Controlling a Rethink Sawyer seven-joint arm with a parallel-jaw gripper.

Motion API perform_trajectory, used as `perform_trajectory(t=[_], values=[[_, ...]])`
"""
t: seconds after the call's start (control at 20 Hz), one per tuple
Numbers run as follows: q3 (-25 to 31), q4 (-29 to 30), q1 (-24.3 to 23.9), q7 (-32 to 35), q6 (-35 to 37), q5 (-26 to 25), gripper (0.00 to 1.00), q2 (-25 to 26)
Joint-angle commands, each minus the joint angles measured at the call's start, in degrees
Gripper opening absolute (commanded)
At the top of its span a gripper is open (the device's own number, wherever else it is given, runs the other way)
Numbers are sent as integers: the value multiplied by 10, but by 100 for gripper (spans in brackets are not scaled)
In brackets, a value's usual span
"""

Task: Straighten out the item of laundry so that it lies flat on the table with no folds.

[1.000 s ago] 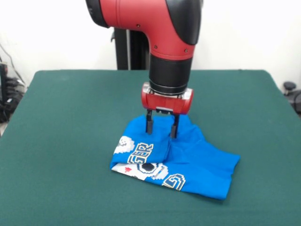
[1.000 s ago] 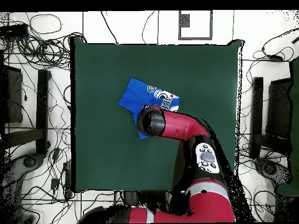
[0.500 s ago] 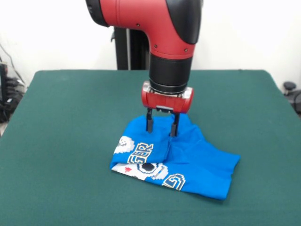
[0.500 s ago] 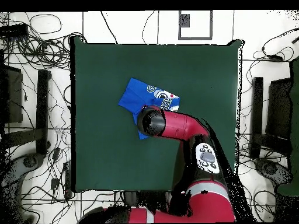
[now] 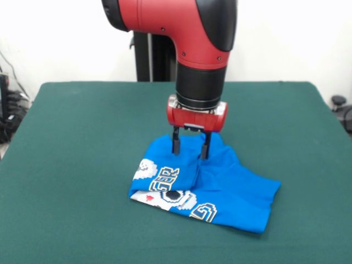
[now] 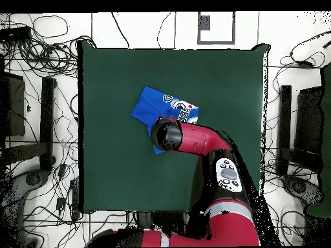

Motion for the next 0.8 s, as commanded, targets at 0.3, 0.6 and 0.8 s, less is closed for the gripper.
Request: perform_trajectory(t=[0.3,0.6,0.8], values=[[47,-47,18,53,80,17,100,48],[49,-75,17,49,98,17,100,61],[49,-91,18,48,112,17,100,65]])
